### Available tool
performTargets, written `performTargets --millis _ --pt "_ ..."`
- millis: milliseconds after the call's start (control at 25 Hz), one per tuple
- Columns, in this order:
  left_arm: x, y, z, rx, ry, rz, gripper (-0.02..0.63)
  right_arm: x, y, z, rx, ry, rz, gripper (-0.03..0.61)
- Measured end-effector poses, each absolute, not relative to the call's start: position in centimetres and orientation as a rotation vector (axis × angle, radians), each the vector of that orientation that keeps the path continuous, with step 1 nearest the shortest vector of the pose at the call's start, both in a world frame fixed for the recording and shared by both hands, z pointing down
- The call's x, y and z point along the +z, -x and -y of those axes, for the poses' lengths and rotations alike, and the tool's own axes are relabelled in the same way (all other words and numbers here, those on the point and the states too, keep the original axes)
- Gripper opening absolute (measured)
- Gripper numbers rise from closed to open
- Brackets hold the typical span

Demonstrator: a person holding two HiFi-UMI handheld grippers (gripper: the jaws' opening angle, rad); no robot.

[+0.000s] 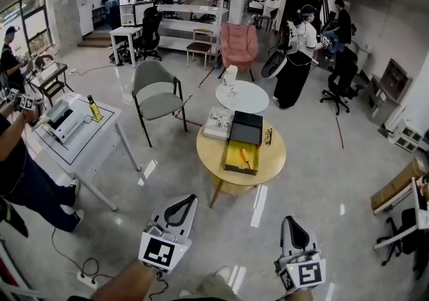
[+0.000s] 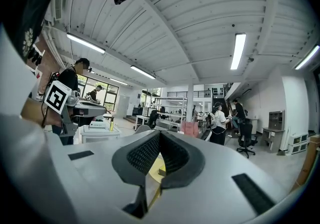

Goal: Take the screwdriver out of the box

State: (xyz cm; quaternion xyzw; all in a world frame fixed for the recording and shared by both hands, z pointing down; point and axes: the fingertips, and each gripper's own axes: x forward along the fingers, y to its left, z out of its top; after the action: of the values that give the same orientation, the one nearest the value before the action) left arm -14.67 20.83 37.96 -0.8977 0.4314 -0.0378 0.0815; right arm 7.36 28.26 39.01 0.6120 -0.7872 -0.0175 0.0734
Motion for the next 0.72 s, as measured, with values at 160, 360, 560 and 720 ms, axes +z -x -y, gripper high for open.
performTargets --millis 160,360,560,720 --pt "38.1 13.2 -18.8 -0.121 2.686 -1.294 0.012 39.3 -8.6 -26.2 -0.046 -1.830 2.362 0.014" --pt "37.5 12.2 -16.5 -0.097 2.659 -1.347 0.012 39.4 -10.6 -24.1 -0.022 -1.845 2.327 0.014" --pt "36.5 11.3 -14.4 -0.056 2.622 -1.416 0.012 38.8 -12.9 -22.1 -0.048 -1.864 2.342 0.014" --pt "36.4 9.1 -12.9 -0.115 2.656 -1.349 0.012 37.6 -14.0 -20.3 -0.076 -1.854 2.373 0.014"
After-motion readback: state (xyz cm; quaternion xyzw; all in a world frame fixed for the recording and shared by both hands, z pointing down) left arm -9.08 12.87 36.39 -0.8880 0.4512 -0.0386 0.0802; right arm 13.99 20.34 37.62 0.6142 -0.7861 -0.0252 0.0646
